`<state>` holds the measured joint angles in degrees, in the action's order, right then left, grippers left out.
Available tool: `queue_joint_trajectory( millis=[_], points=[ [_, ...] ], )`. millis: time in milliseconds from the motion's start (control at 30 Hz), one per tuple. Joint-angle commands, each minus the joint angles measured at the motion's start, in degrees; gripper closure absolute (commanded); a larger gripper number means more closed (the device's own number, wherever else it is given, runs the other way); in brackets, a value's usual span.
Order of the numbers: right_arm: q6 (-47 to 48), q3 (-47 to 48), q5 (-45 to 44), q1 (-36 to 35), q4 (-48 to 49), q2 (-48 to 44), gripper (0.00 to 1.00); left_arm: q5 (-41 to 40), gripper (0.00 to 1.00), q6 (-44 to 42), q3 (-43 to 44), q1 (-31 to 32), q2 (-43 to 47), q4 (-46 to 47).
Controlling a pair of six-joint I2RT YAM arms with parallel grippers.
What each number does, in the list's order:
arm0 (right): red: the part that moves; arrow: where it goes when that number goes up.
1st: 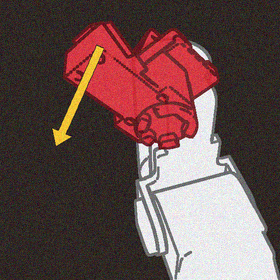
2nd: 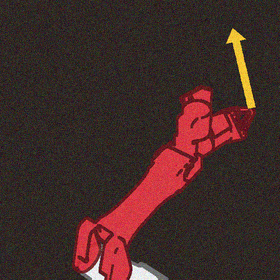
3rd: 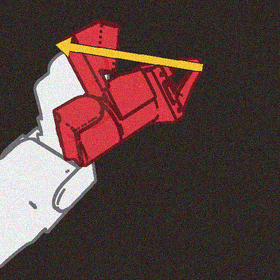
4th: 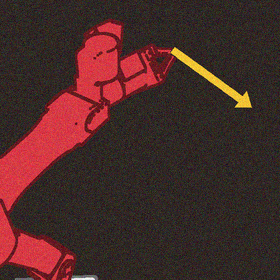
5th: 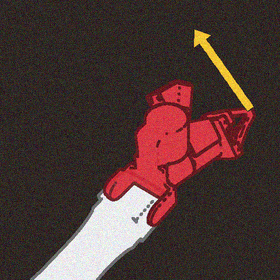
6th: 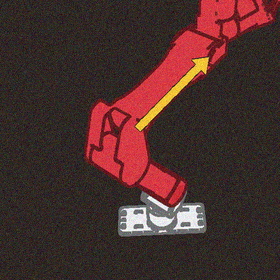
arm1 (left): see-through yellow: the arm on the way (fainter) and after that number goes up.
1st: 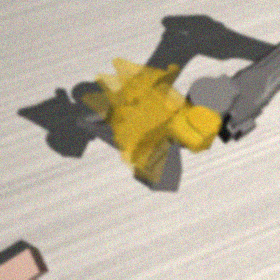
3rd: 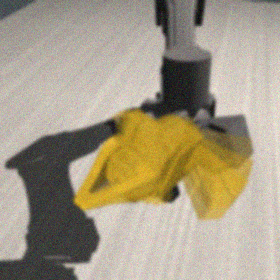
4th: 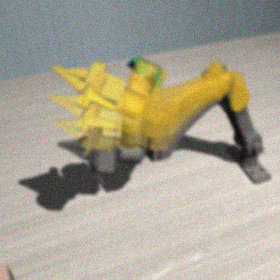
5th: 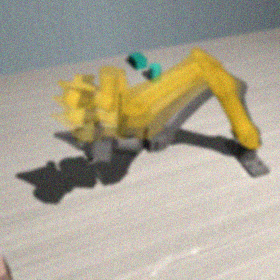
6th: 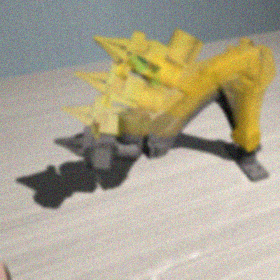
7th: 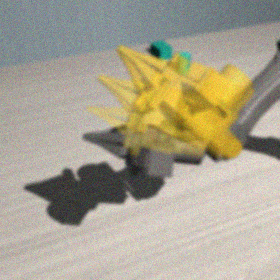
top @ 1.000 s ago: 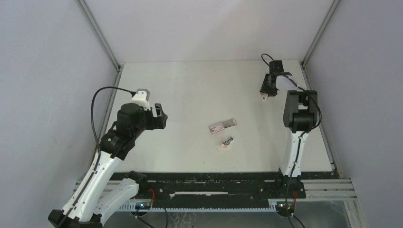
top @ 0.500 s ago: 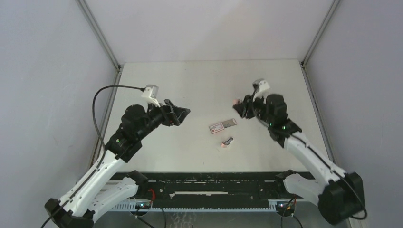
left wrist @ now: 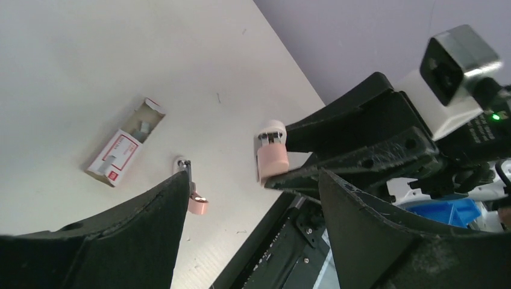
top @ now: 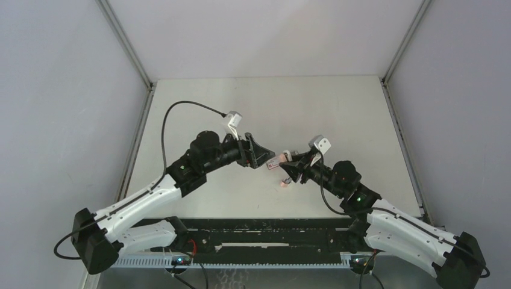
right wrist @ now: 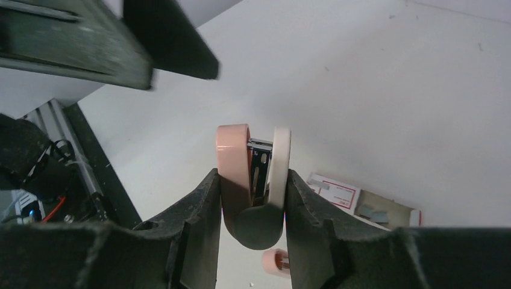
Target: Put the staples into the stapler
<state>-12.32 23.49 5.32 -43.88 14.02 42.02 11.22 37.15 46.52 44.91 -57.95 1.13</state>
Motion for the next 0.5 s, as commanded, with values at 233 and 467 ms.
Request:
queue_joint_trajectory(
  millis=[233,467],
  points=[
    [3.7,-1.34,-6.71,-8.05,9.06,-1.05,1.0,1.01,0.35,2.52,4.48,4.24,-7.26,3.8],
    [3.96,-1.22,-7.68,-8.22,8.39,-0.55,1.0,1.39,0.44,1.7,5.42,5.27,-8.76,2.65]
  ],
)
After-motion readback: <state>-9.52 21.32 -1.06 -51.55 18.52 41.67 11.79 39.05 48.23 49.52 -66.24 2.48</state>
